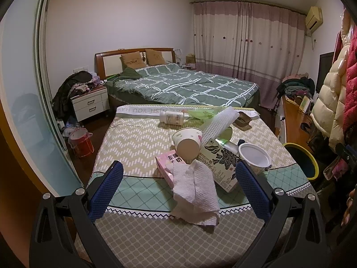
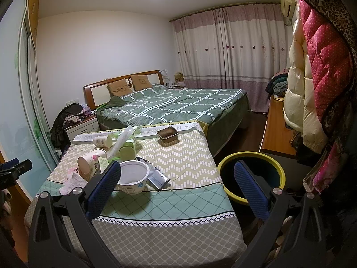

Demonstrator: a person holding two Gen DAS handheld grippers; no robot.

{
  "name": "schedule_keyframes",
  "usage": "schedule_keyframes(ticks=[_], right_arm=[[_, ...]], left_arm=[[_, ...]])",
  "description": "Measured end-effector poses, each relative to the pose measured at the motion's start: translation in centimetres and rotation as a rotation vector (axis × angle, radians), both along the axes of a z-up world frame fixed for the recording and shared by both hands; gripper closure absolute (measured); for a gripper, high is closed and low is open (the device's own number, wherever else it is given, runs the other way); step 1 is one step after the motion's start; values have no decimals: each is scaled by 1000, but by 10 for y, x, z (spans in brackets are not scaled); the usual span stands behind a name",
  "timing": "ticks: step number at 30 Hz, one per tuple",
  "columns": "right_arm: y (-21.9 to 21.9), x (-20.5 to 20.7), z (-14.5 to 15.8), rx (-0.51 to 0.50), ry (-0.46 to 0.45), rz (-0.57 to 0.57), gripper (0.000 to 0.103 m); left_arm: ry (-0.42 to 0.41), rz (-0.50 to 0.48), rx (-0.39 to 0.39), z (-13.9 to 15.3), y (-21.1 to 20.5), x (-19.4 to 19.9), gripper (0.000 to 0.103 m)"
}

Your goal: Collect trash

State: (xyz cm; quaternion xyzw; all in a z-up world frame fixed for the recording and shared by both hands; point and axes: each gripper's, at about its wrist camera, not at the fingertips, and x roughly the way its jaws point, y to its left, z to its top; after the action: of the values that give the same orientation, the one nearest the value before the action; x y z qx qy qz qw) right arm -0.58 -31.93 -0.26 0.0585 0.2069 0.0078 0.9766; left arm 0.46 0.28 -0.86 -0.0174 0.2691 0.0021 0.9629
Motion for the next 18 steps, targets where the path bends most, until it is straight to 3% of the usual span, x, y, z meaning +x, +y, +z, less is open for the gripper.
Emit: schedule_keyframes(ticks=[18], right_arm=[[1, 3, -5, 3, 10, 0, 6]], left_arm=[[9, 1, 2, -4, -2, 2, 4]])
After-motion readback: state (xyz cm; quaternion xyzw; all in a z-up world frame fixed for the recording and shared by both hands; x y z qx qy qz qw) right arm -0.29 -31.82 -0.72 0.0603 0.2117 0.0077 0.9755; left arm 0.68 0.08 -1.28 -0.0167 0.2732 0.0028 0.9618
